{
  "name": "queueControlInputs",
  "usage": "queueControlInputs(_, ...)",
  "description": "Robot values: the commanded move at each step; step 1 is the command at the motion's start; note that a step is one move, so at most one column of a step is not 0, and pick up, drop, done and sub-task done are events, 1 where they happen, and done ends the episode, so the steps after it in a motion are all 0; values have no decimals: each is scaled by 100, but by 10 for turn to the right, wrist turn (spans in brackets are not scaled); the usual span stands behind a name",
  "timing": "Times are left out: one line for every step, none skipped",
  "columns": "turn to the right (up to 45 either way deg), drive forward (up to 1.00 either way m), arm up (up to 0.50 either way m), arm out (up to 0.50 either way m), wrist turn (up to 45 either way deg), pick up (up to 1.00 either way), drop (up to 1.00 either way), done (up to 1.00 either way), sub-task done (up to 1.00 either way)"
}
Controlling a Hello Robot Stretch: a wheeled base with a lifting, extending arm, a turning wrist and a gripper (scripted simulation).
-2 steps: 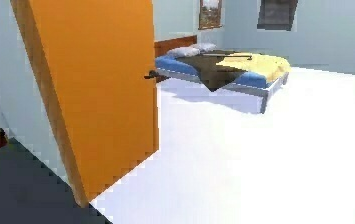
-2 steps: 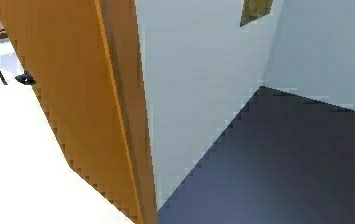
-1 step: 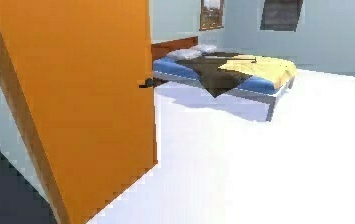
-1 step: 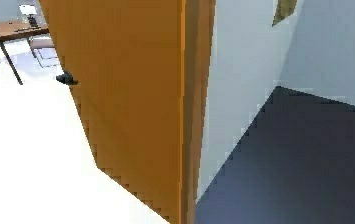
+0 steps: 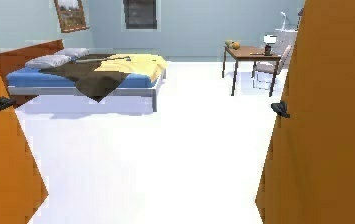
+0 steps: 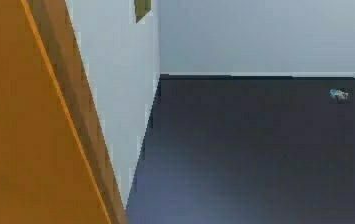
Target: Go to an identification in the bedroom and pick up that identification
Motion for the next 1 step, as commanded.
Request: queueControlInputs(0, 100, 0, 0, 0, 0, 0, 0, 0)
